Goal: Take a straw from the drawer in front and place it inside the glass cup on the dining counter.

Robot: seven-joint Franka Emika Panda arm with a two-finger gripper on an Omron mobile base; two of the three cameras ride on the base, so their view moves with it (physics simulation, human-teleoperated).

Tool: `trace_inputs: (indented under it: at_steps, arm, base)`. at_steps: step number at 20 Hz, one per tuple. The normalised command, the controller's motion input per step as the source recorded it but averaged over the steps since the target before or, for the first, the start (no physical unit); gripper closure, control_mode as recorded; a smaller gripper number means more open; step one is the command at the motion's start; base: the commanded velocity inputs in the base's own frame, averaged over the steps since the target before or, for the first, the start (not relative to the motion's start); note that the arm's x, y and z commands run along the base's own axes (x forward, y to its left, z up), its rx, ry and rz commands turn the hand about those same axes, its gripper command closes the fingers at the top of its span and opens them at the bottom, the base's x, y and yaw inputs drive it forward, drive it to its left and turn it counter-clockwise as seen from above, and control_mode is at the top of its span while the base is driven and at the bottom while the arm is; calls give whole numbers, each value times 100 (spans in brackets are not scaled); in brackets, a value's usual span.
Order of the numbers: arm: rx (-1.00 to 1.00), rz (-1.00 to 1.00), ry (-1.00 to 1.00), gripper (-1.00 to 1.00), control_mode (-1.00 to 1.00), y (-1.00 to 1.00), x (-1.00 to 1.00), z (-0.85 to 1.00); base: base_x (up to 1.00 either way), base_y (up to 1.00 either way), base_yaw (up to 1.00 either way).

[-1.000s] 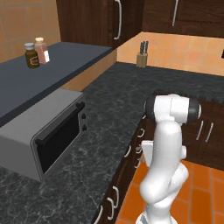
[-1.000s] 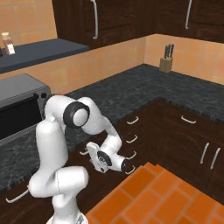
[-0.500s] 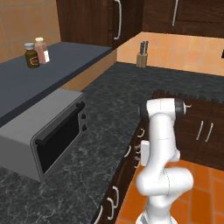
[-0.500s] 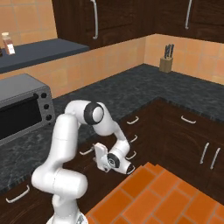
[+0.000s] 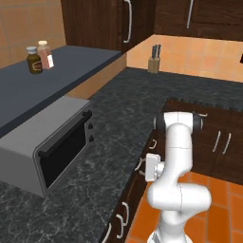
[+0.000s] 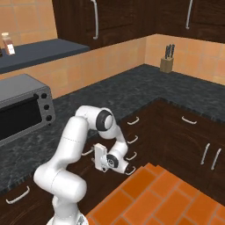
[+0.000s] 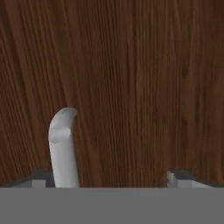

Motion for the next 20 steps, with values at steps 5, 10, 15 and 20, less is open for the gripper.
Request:
trace_inputs:
  at_steps: [5, 10, 15, 20]
  arm:
    - [0, 0, 0, -100, -100, 55, 2, -7]
    - [0, 0, 1, -100, -100, 31, 27, -11]
    - [0, 0, 1, 100, -100, 36, 34, -11]
    - [0, 0, 2, 100, -100, 29, 34, -9]
  base:
    - [0, 0, 0]
    - [0, 0, 0]
    - [0, 0, 0]
    - [0, 0, 0]
